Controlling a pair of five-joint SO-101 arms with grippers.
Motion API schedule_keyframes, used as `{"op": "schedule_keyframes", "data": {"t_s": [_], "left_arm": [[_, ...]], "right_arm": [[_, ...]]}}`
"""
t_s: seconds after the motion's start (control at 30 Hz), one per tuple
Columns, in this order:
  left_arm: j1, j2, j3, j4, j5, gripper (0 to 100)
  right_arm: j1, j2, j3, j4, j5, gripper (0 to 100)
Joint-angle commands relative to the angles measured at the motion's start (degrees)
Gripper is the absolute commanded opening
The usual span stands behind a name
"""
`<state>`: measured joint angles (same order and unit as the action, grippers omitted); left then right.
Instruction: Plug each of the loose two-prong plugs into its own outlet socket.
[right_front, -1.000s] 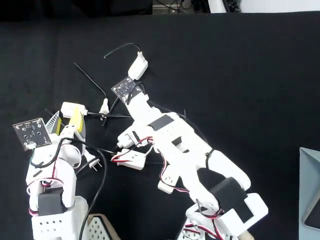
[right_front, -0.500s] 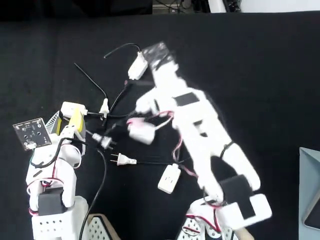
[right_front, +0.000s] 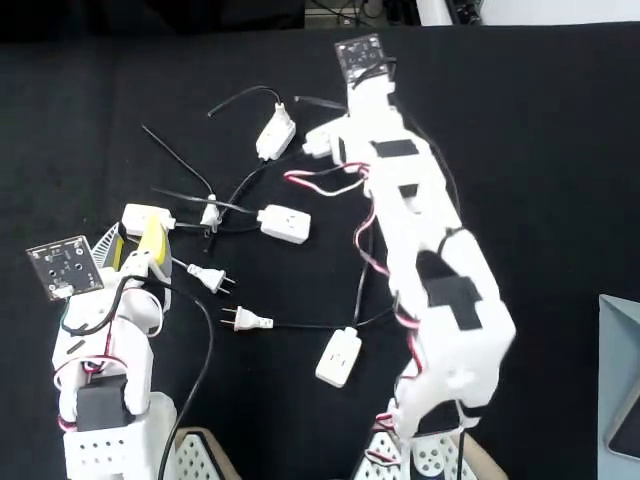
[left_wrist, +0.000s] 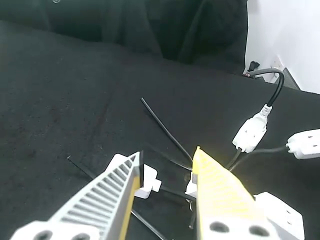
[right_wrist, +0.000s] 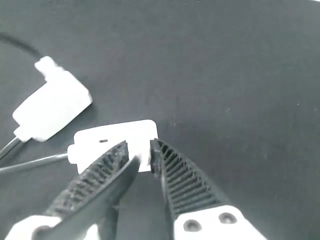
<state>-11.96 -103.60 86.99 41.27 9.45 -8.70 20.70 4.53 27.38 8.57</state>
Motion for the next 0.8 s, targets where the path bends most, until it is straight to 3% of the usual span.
{"op": "schedule_keyframes", "data": {"t_s": [0.0, 0.23, 0.5, 0.77], "left_arm": [[-0.5, -0.4, -0.3, -0.4, 0.2, 17], [-0.5, -0.4, -0.3, -0.4, 0.2, 17], [-0.5, -0.4, 0.1, -0.4, 0.2, 17], [-0.5, -0.4, 0.1, -0.4, 0.1, 17]], "right_arm": [[3.4, 3.6, -10.2, -2.0, -0.2, 1.5], [5.3, 6.8, -15.9, 1.1, -0.1, 2.5], [3.5, 6.8, -20.5, 16.5, 0.0, 34.4], [0.7, 2.5, -27.0, 38.2, 0.1, 36.1]]}}
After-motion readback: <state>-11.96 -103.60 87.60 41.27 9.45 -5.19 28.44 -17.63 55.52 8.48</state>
